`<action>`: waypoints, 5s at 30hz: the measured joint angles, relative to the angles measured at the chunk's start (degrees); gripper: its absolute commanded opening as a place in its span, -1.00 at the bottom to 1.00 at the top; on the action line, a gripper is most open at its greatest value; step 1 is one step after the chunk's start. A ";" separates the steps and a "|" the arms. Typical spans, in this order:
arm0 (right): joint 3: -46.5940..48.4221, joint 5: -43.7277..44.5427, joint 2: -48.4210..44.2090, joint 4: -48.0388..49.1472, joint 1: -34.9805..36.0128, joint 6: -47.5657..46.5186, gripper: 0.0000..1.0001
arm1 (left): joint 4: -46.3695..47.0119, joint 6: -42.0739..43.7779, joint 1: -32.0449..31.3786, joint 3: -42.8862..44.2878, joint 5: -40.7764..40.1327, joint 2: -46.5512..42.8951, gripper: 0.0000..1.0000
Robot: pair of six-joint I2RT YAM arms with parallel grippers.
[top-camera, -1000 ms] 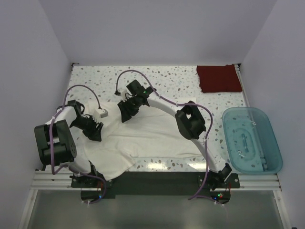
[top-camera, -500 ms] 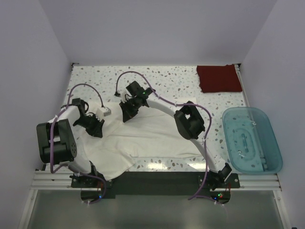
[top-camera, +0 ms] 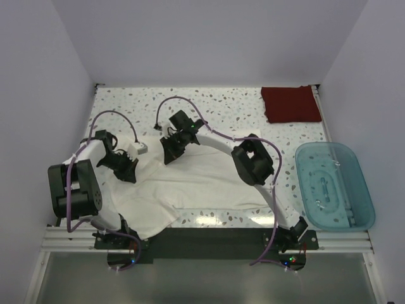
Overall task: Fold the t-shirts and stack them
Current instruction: Fold the tshirt
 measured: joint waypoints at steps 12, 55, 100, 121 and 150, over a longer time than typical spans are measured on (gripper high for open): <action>-8.57 -1.29 -6.95 1.90 -0.48 2.51 -1.00 | -6.36 2.78 0.00 2.47 0.28 -2.69 -1.00; -10.67 23.71 -13.42 -18.49 -31.58 -26.56 -0.57 | 8.11 -25.27 4.79 38.56 -6.67 28.30 -0.26; -15.96 30.51 -16.96 -18.43 -31.85 -30.80 -0.30 | 8.52 -20.57 1.64 30.73 -3.65 22.93 0.03; -3.08 36.13 -6.38 -17.20 -31.98 -34.16 0.21 | 6.29 -22.97 1.51 45.38 -0.07 33.22 0.43; -51.95 30.36 -42.03 -14.10 -22.18 -48.26 -0.24 | -16.06 0.59 5.55 22.05 7.93 7.45 0.33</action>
